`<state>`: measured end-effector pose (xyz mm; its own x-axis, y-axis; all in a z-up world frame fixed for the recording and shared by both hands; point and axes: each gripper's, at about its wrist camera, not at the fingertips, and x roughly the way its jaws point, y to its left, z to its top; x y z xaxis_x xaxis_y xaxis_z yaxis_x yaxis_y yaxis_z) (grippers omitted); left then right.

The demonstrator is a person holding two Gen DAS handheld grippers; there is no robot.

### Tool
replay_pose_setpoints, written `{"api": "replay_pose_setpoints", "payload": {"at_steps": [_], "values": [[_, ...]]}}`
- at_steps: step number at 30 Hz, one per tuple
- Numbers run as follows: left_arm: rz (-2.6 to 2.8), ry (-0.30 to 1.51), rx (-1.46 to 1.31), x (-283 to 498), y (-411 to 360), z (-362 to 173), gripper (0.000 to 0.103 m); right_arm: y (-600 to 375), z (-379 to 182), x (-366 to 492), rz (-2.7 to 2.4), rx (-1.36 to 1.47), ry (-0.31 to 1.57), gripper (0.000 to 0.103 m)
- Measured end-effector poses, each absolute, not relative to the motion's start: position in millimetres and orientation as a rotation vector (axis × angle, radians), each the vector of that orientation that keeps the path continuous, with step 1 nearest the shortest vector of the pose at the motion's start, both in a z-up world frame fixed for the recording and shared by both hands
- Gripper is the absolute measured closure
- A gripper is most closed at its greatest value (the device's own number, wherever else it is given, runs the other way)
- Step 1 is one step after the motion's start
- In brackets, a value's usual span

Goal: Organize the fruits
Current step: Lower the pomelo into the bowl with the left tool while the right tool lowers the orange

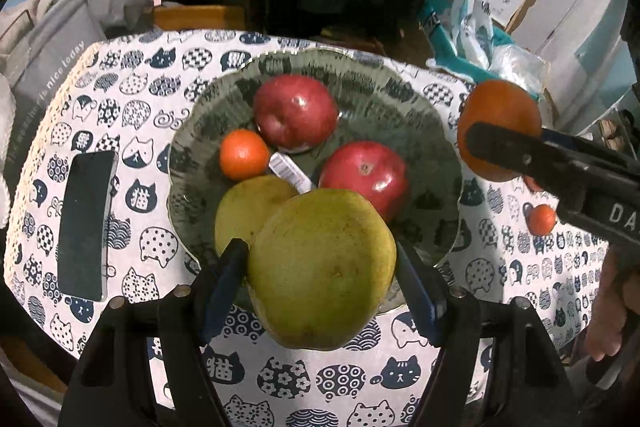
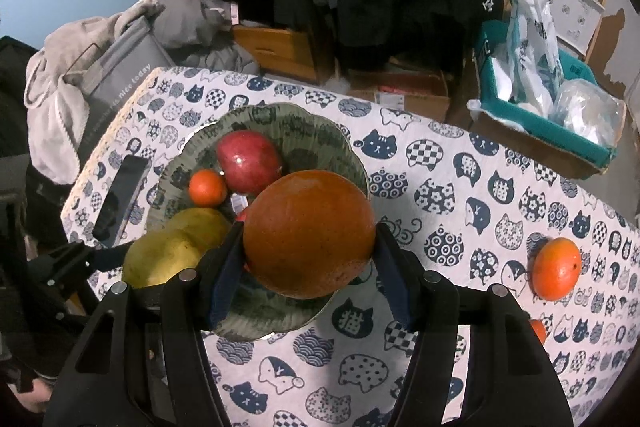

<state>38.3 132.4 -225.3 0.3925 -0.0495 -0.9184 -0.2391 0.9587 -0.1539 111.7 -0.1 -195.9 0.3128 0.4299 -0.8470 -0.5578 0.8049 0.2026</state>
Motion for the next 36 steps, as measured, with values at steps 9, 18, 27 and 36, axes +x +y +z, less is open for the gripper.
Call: {"api": "replay_pose_setpoints", "payload": {"at_steps": [9,18,27,36], "values": [[0.105,1.235,-0.26,43.0,128.3,-239.9,0.027,-0.5,-202.0,117.0,0.647,-0.126,1.087,0.04],[0.123,1.141,-0.269,43.6,137.6,-215.4,0.017,7.3,-207.8,123.8,0.654,-0.115,1.102,0.04],[0.238,1.088,-0.353,48.5,177.5,-208.9,0.017,14.4,-216.7,139.8,0.649,-0.091,1.126,0.04],[0.326,1.043,-0.4,51.7,206.9,-209.4,0.017,29.6,-228.9,150.2,0.652,-0.099,1.153,0.04]]}}
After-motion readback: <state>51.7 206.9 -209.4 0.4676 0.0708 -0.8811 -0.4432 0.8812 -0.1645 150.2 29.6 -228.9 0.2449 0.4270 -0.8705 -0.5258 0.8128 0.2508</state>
